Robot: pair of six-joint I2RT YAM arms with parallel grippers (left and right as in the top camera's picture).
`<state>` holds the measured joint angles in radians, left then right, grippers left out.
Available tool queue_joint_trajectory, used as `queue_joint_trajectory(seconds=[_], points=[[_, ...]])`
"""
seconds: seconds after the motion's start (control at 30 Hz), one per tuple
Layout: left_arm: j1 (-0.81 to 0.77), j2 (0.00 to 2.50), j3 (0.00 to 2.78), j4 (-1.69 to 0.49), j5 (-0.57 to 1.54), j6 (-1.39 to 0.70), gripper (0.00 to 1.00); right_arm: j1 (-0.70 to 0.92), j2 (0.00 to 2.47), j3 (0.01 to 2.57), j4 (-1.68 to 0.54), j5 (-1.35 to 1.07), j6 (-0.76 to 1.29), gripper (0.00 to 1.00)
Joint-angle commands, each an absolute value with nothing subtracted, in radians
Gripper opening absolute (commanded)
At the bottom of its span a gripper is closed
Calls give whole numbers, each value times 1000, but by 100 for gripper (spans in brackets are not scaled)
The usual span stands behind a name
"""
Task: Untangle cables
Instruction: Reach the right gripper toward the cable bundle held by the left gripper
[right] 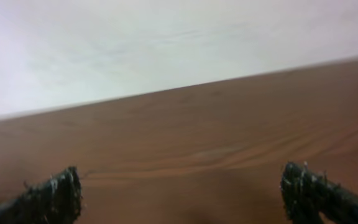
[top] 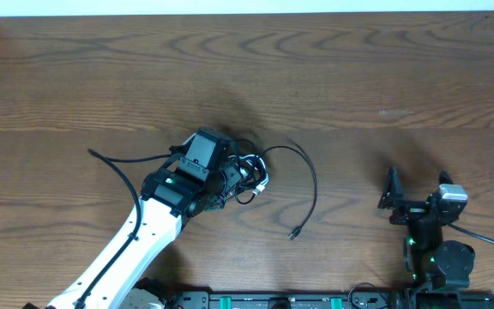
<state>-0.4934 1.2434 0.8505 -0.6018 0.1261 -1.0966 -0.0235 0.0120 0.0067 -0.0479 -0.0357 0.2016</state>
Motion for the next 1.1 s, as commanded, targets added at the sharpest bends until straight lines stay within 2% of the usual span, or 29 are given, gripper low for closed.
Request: queue_joint_trajectory(seconds=[0.0, 0.1, 0.27, 0.43, 0.5, 0.6, 0.73, 0.77, 0.8, 0.83, 0.9, 1.07], points=[[-489, 1234, 857, -600, 128, -1102, 8, -20, 7, 5, -40, -218, 541, 99], [-489, 1234, 857, -593, 144, -1101, 8, -19, 7, 5, -33, -287, 710, 99], [-489, 1234, 857, -513, 159, -1063, 8, -19, 30, 10, -58, -503, 769, 99], [-490, 1234, 857, -392, 323, -1062, 8, -19, 165, 32, -61, -750, 926, 99], [-490, 1234, 857, -355, 368, -1028, 8, -19, 223, 37, 6, -893, 958, 99], [-490, 1235, 857, -346, 374, -933, 8, -19, 301, 37, 255, -1148, 989, 99], [-490, 1235, 855, -344, 400, -883, 8, -19, 347, 37, 386, -1131, 1090, 99], [-490, 1235, 855, -334, 414, -881, 8, -19, 352, 37, 386, -1087, 1104, 95], [-490, 1235, 855, -322, 433, -869, 8, -19, 357, 37, 379, -1045, 1106, 77], [-490, 1235, 855, -301, 463, -844, 8, -19, 366, 37, 363, -1008, 1136, 63], [-490, 1235, 855, -266, 522, -797, 8, -18, 387, 37, 326, -968, 1221, 60], [-506, 1235, 855, -225, 558, -710, 8, 2, 440, 37, 299, -942, 1299, 64]])
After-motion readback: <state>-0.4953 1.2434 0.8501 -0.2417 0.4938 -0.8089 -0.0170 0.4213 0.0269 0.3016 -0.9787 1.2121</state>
